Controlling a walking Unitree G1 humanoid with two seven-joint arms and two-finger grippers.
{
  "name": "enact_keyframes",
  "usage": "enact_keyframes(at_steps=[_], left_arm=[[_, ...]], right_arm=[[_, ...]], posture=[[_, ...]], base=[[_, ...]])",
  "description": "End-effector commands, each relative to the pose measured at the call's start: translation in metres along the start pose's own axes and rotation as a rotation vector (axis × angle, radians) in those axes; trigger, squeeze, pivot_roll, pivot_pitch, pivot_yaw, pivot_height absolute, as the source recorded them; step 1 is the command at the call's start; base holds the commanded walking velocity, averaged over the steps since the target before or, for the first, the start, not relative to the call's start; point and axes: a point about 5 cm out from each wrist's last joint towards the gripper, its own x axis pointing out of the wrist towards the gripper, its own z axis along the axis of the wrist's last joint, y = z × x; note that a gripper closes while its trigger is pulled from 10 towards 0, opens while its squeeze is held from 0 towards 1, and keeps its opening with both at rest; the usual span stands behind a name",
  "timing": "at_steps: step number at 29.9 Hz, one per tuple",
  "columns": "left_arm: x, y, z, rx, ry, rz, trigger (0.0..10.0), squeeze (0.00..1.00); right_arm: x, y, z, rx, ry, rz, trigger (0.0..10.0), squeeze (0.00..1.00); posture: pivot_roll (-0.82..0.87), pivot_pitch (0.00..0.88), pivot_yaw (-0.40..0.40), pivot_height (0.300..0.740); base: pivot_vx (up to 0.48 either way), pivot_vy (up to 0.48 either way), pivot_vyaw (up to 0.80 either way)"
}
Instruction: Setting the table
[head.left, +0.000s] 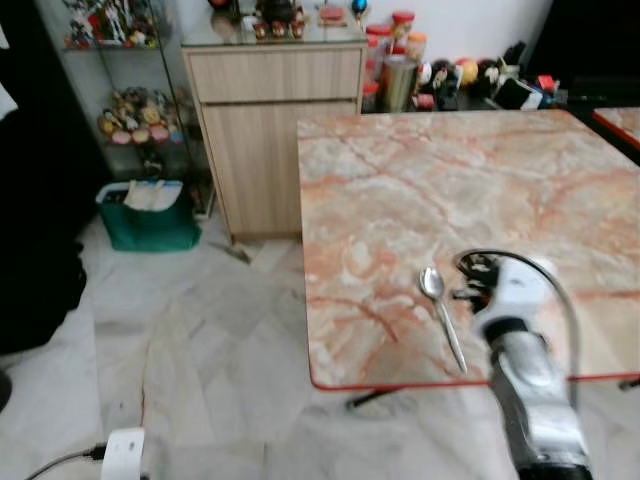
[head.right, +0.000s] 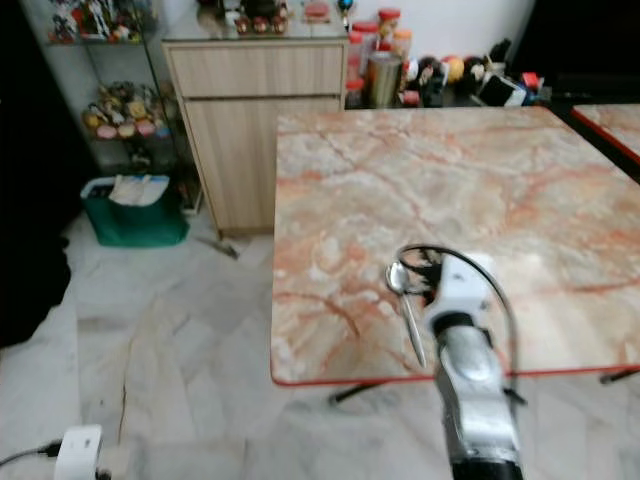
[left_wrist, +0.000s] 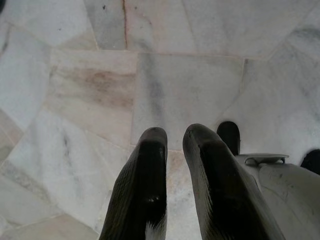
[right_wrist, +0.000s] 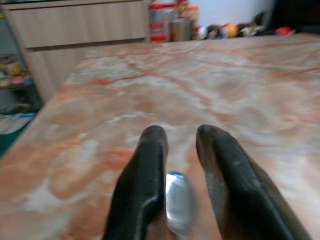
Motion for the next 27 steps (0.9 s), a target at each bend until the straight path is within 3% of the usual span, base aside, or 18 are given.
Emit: enact_keyframes(at_steps=[1, 3, 8, 15, 27], left_arm=[[-0.001, 0.002, -0.005, 0.005, 0.020, 0.012, 10.0, 0.00], [-0.001, 0.002, -0.005, 0.003, 0.021, 0.014, 10.0, 0.00], [-0.001, 0.002, -0.006, 0.000, 0.023, 0.016, 10.0, 0.00], [-0.001, 0.002, -0.007, 0.000, 0.027, 0.018, 10.0, 0.00], [-0.001, 0.003, -0.009, 0.005, 0.029, 0.014, 10.0, 0.00]], right_arm=[[0.004, 0.002, -0.003, -0.001, 0.040, 0.004, 10.0, 1.00], [0.011, 0.006, -0.002, -0.031, 0.067, -0.005, 10.0, 1.00], [0.017, 0.007, -0.011, 0.018, 0.142, -0.071, 10.0, 1.00], [0.009, 0.011, -0.021, 0.015, 0.188, -0.071, 10.0, 1.00], [0.002, -0.010, -0.016, -0.021, 0.202, -0.095, 10.0, 1.00]], posture=[[0.00, 0.078, -0.032, 0.740], [0.00, 0.079, -0.032, 0.740], [0.02, 0.080, -0.035, 0.740], [0.02, 0.088, -0.038, 0.740], [0.01, 0.070, -0.040, 0.740]], base=[[0.000, 0.000, 0.00], [0.000, 0.000, 0.00], [0.000, 0.000, 0.00], [0.000, 0.000, 0.00], [0.000, 0.000, 0.00]])
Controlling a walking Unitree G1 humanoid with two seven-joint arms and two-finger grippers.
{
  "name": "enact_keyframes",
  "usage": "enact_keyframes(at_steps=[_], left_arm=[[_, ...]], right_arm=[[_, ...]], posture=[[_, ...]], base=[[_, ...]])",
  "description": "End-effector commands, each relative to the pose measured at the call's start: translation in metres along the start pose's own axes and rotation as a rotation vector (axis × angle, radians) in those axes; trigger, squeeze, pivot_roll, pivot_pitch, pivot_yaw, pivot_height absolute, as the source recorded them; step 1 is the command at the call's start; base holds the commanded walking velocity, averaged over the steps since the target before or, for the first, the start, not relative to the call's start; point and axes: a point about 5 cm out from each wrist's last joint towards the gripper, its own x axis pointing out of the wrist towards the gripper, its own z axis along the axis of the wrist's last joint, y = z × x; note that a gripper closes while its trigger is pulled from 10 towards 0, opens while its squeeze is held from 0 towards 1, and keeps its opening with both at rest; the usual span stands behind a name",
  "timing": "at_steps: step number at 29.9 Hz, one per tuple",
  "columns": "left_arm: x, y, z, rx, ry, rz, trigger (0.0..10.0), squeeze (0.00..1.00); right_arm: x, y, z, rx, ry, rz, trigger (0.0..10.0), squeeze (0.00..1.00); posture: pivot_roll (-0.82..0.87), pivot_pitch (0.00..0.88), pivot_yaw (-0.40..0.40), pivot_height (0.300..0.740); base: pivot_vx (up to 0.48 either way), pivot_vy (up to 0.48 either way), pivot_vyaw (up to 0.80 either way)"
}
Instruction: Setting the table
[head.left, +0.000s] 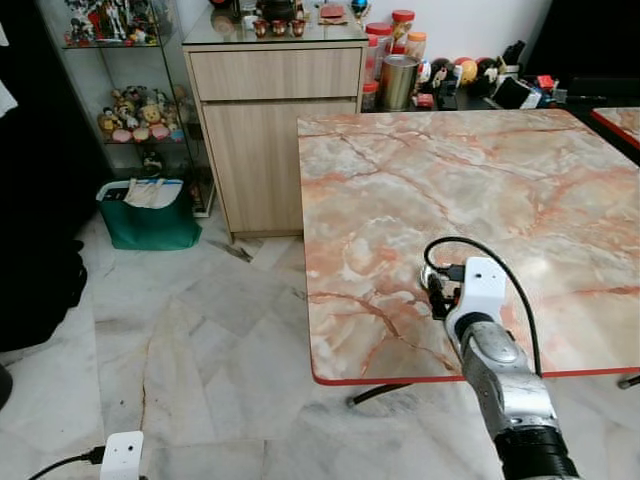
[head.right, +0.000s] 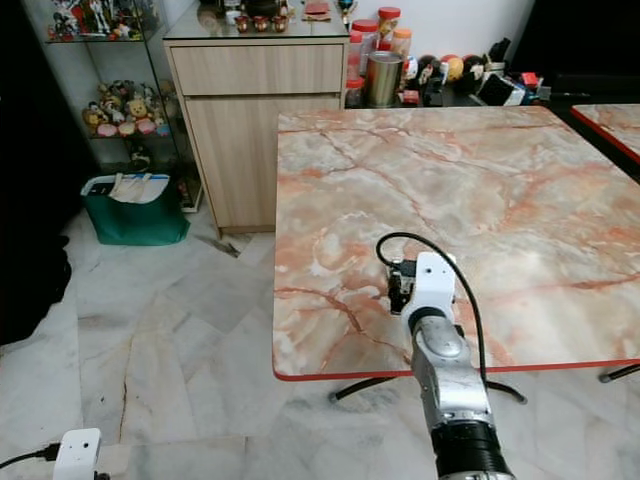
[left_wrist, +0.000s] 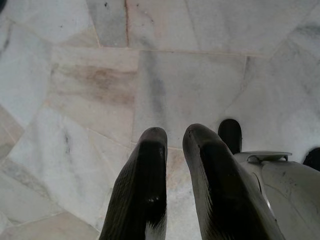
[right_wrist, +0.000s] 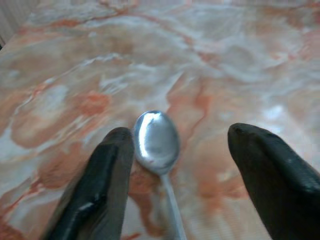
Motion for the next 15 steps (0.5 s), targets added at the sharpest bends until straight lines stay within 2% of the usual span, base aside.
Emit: enact_keyframes(at_steps=[1, 2, 3, 8, 11, 15], left_arm=[[-0.001, 0.002, -0.007, 0.008, 0.026, 0.005, 10.0, 0.00], [-0.001, 0.002, -0.007, 0.009, 0.025, 0.004, 10.0, 0.00], [-0.001, 0.002, -0.007, 0.009, 0.025, 0.003, 10.0, 0.00], [-0.001, 0.002, -0.007, 0.008, 0.024, 0.002, 10.0, 0.00], [-0.001, 0.002, -0.006, 0.006, 0.024, 0.001, 10.0, 0.00], [-0.001, 0.002, -0.006, 0.005, 0.026, 0.001, 10.0, 0.00]], right_arm=[[-0.002, -0.002, 0.002, -0.006, -0.001, 0.001, 10.0, 1.00], [-0.002, -0.002, 0.004, -0.020, 0.000, 0.014, 10.0, 0.71], [-0.003, -0.002, 0.004, -0.025, -0.001, 0.021, 10.0, 0.00], [-0.003, -0.001, 0.004, -0.024, 0.010, 0.033, 10.0, 0.00], [-0.002, 0.000, -0.001, 0.007, 0.049, 0.053, 10.0, 0.00], [0.000, -0.003, -0.010, 0.003, 0.123, 0.055, 10.0, 0.00]], posture=[[0.01, 0.071, -0.040, 0.740], [0.01, 0.072, -0.040, 0.740], [0.01, 0.075, -0.040, 0.740], [0.01, 0.082, -0.040, 0.740], [0.01, 0.087, -0.040, 0.740], [0.01, 0.089, -0.039, 0.740]], base=[[0.000, 0.000, 0.00], [0.000, 0.000, 0.00], [0.000, 0.000, 0.00], [0.000, 0.000, 0.00], [0.000, 0.000, 0.00], [0.000, 0.000, 0.00]])
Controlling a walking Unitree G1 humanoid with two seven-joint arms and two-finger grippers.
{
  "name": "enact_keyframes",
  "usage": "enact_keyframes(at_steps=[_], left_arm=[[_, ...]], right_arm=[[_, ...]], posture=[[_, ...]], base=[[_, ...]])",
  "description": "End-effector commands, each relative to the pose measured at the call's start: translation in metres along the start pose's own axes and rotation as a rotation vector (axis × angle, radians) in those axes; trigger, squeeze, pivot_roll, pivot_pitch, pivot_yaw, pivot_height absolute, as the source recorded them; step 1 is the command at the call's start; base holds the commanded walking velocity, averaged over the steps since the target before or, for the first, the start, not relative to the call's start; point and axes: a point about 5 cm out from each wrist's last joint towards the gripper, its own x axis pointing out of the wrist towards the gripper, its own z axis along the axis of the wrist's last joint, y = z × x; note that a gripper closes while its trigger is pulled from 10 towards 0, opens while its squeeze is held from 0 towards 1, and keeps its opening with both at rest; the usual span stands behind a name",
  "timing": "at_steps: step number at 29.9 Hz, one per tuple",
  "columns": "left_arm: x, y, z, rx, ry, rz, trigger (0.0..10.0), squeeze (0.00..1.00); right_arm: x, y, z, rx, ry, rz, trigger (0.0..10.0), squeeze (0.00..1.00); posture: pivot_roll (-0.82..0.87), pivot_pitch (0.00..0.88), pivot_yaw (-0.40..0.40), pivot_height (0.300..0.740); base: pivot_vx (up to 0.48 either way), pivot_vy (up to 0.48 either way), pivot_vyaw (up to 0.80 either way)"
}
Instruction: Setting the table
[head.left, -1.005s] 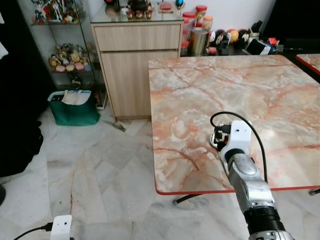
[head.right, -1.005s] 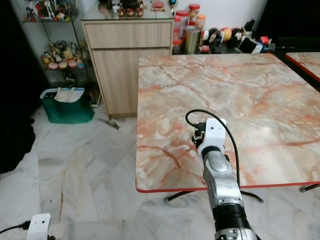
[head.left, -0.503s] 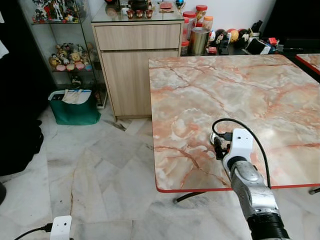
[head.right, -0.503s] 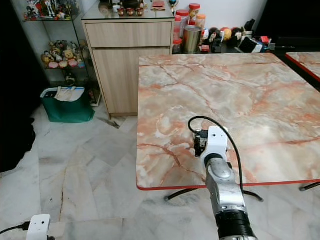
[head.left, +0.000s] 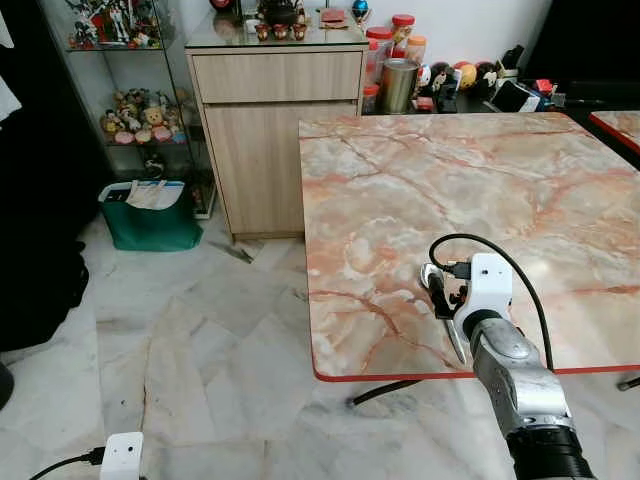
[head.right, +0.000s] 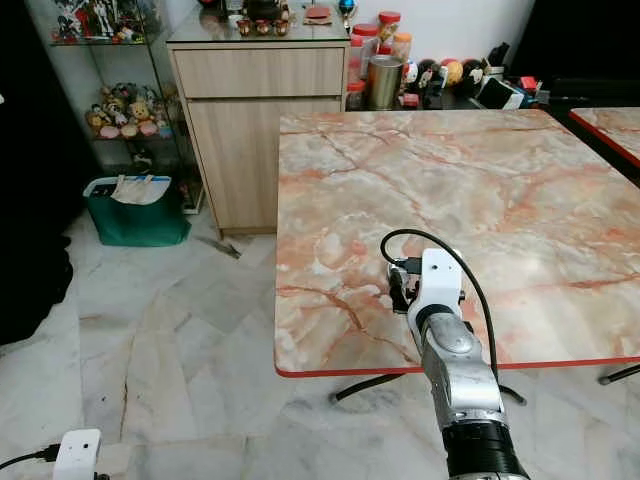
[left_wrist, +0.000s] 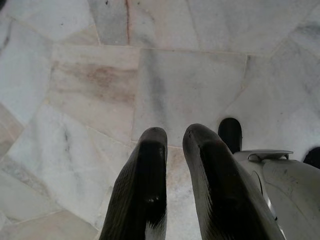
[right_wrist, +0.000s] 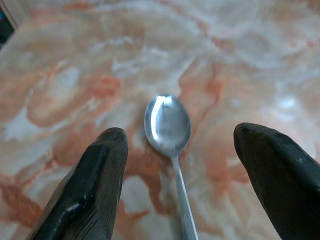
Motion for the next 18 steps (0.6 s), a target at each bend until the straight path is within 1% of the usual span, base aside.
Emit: enact_keyframes(at_steps=[1, 4, 6, 8, 13, 18], left_arm=[[-0.0008, 0.0018, -0.0061, 0.005, 0.027, 0.002, 10.0, 0.00], [-0.0008, 0.0017, -0.0061, 0.005, 0.028, 0.002, 10.0, 0.00], [-0.0008, 0.0018, -0.0060, 0.004, 0.028, 0.003, 10.0, 0.00], [-0.0008, 0.0018, -0.0060, 0.004, 0.027, 0.003, 10.0, 0.00], [-0.0008, 0.0022, -0.0059, 0.003, 0.025, 0.003, 10.0, 0.00], [-0.0009, 0.0024, -0.0061, 0.002, 0.026, 0.002, 10.0, 0.00]], right_arm=[[0.0022, -0.0058, -0.0057, 0.008, 0.051, -0.005, 10.0, 0.00], [0.0032, -0.0064, -0.0061, 0.017, 0.055, 0.007, 10.0, 0.00], [0.0044, -0.0042, -0.0051, 0.025, 0.054, 0.049, 10.0, 0.00], [0.0044, -0.0042, -0.0051, 0.025, 0.054, 0.049, 10.0, 0.00], [0.0104, 0.0021, 0.0007, 0.029, 0.055, 0.114, 10.0, 0.00], [0.0119, -0.0004, 0.0029, 0.031, 0.045, 0.111, 10.0, 0.00]], posture=[[0.01, 0.090, -0.038, 0.740], [0.02, 0.092, -0.039, 0.740], [0.02, 0.092, -0.039, 0.740], [0.02, 0.092, -0.039, 0.740], [0.02, 0.097, -0.037, 0.740], [0.02, 0.098, -0.037, 0.740]], base=[[0.000, 0.000, 0.00], [0.000, 0.000, 0.00], [0.000, 0.000, 0.00], [0.000, 0.000, 0.00], [0.000, 0.000, 0.00], [0.000, 0.000, 0.00]])
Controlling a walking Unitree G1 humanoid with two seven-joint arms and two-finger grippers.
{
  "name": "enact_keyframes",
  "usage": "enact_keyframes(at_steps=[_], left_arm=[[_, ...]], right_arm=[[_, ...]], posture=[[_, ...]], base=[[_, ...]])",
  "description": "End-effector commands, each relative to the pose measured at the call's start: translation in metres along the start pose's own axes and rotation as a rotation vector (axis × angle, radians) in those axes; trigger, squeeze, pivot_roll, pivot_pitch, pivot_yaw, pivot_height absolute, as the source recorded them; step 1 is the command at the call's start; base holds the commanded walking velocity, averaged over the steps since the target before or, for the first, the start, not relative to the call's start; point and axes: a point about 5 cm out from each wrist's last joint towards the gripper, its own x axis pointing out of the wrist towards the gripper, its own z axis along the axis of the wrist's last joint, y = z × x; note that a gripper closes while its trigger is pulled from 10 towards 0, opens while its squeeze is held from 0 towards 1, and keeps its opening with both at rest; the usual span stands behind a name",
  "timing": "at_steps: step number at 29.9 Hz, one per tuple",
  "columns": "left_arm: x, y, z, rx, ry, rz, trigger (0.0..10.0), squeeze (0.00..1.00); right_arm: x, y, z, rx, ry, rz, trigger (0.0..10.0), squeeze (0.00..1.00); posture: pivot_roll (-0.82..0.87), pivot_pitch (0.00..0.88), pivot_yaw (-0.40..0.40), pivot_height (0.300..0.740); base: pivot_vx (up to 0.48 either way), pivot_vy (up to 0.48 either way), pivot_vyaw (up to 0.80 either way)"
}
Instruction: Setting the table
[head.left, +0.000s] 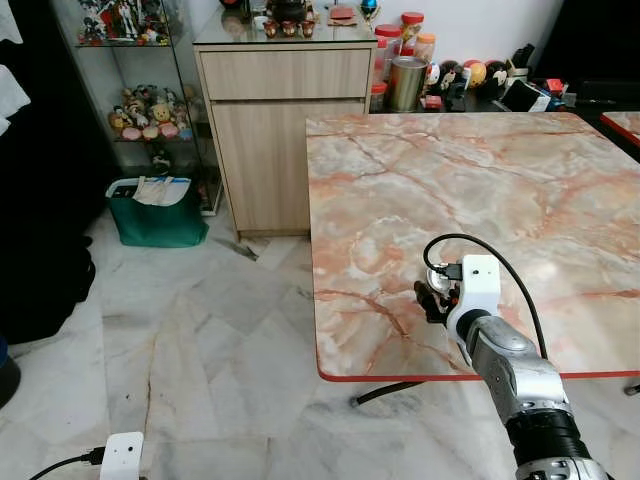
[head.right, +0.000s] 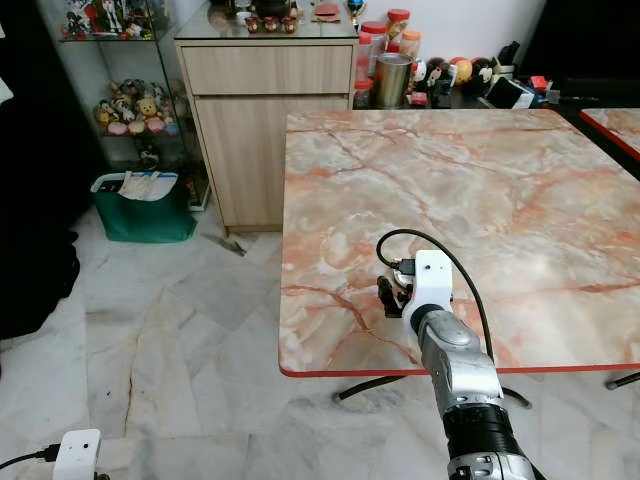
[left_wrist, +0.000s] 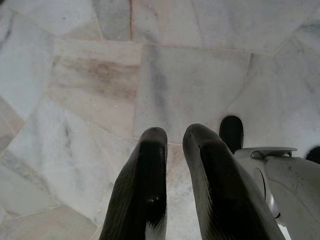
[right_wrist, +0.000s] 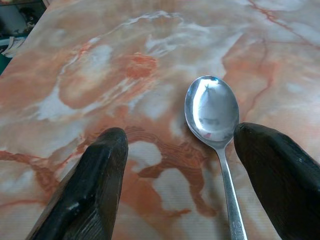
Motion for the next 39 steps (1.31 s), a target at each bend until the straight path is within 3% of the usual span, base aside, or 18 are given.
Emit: enact_keyframes(at_steps=[1, 10, 22, 39], left_arm=[[-0.001, 0.003, -0.006, 0.004, 0.026, 0.003, 10.0, 0.00], [-0.001, 0.003, -0.006, 0.005, 0.028, 0.002, 10.0, 0.00], [-0.001, 0.002, -0.006, 0.004, 0.027, 0.000, 10.0, 0.00], [-0.001, 0.002, -0.007, -0.001, 0.027, 0.002, 10.0, 0.00]], right_arm=[[0.001, -0.007, 0.005, -0.002, -0.008, -0.020, 10.0, 0.00], [0.000, -0.025, 0.011, 0.010, -0.032, -0.105, 10.0, 0.00], [0.004, -0.020, -0.004, 0.031, 0.020, -0.075, 10.0, 0.00], [0.008, -0.030, -0.010, 0.052, 0.045, -0.113, 10.0, 0.00]], posture=[[0.02, 0.100, -0.036, 0.740], [0.02, 0.103, -0.036, 0.740], [0.03, 0.103, -0.038, 0.740], [0.03, 0.102, -0.041, 0.740]], base=[[0.000, 0.000, 0.00], [0.000, 0.000, 0.00], [0.000, 0.000, 0.00], [0.000, 0.000, 0.00]])
